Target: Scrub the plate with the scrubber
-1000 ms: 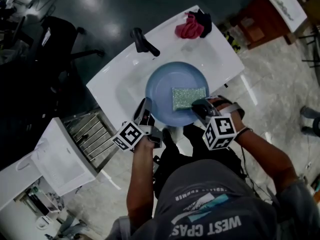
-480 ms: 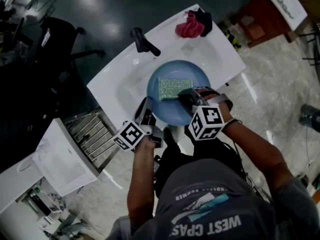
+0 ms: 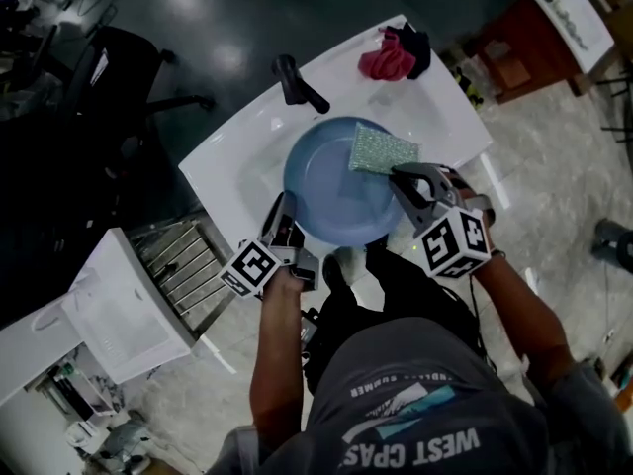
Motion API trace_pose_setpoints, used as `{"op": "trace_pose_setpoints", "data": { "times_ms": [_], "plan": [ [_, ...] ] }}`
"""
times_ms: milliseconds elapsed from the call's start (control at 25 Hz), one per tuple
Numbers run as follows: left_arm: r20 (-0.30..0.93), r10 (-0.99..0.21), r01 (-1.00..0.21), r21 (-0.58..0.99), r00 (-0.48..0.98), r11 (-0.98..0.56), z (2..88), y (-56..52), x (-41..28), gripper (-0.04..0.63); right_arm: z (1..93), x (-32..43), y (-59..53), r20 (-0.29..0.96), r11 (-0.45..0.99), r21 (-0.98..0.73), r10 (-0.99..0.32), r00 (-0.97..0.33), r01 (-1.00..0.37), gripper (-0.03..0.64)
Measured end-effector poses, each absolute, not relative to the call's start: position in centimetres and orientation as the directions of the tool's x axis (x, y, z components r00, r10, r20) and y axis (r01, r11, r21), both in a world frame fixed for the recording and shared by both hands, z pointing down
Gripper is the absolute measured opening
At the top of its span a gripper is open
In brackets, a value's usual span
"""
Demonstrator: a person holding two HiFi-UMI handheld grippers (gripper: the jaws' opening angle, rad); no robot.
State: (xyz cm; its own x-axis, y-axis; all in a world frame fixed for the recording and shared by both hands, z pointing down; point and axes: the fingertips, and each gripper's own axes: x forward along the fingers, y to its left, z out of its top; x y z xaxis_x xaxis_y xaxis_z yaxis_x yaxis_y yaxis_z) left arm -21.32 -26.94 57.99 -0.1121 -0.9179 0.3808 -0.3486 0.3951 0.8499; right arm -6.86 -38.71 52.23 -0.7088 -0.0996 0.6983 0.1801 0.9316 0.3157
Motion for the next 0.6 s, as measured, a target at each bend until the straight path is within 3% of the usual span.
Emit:
{"op": "trace_pose_setpoints", "data": {
  "times_ms": [240, 600],
  "plan": [
    [0.387, -0.894, -0.318, 0.838, -0.225, 0.443, 58.0, -23.7, -25.3, 0.048, 50.9, -3.9, -43.3, 0.684, 0.944, 0.329, -0.222, -0.695, 0.022, 0.051],
    [0.379, -0.807, -0.259, 0.81, -0.454, 0.526, 58.9, -16.1, -35.1, 0.048, 52.5, -2.1, -45.8, 0.728, 0.934, 0.356, -0.275, -0.628, 0.004, 0.051]
  ]
}}
